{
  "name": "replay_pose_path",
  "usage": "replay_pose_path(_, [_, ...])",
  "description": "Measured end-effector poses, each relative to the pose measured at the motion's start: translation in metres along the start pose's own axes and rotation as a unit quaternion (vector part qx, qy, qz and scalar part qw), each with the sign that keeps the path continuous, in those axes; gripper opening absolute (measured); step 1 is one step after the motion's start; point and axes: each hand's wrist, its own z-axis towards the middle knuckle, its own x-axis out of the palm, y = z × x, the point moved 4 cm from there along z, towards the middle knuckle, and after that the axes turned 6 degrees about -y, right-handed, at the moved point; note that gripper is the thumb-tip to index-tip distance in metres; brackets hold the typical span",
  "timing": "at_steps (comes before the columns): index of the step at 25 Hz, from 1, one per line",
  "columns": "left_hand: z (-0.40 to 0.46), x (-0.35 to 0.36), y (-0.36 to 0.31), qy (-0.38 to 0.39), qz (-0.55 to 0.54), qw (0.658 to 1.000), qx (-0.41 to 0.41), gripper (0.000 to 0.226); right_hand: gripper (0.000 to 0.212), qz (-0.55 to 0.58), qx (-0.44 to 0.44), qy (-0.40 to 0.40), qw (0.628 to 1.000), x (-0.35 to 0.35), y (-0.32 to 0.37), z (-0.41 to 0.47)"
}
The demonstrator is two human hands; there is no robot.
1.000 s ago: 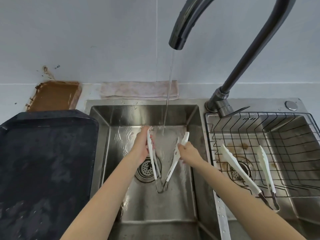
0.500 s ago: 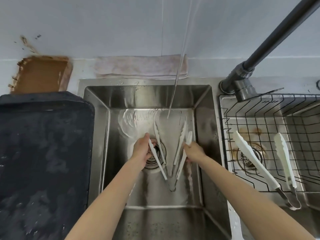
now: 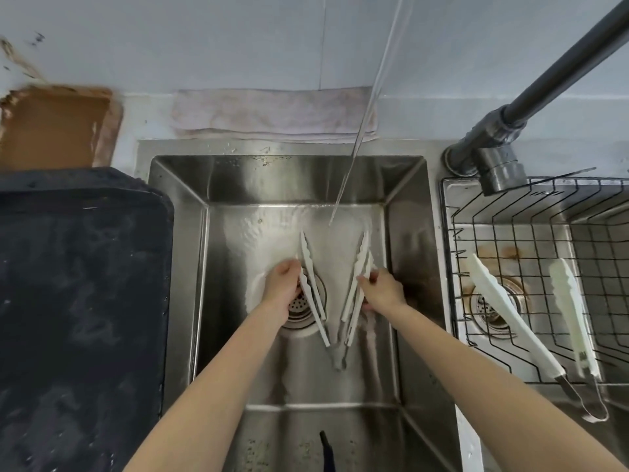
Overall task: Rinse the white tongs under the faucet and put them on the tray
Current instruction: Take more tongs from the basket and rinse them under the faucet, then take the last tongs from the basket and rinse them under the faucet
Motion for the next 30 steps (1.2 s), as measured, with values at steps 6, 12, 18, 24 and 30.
replay_pose_path(6, [-0.016,0.002,-0.011,0.015,0.066,0.997,0.025,0.031,0.043,-0.019,0.003,0.042,0.999,-0.01,0.008,-0.013])
replay_pose_path(12, [-0.055,0.002,-0.032,0.024,0.168,0.98,0.106,0.044,0.047,-0.087,-0.092,0.046,0.991,-0.035,0.027,-0.047])
replay_pose_path(18, [-0.107,0.014,-0.064,0.038,0.366,0.894,0.257,0.053,0.054,-0.191,-0.21,0.085,0.955,-0.068,0.045,-0.094])
replay_pose_path(24, [-0.159,0.035,-0.093,0.041,0.572,0.739,0.353,0.061,0.05,-0.251,-0.322,0.015,0.913,-0.129,0.047,-0.133])
replay_pose_path(30, [-0.212,0.08,-0.094,0.001,0.683,0.596,0.423,0.054,0.047,-0.309,-0.29,-0.076,0.903,-0.198,0.005,-0.134])
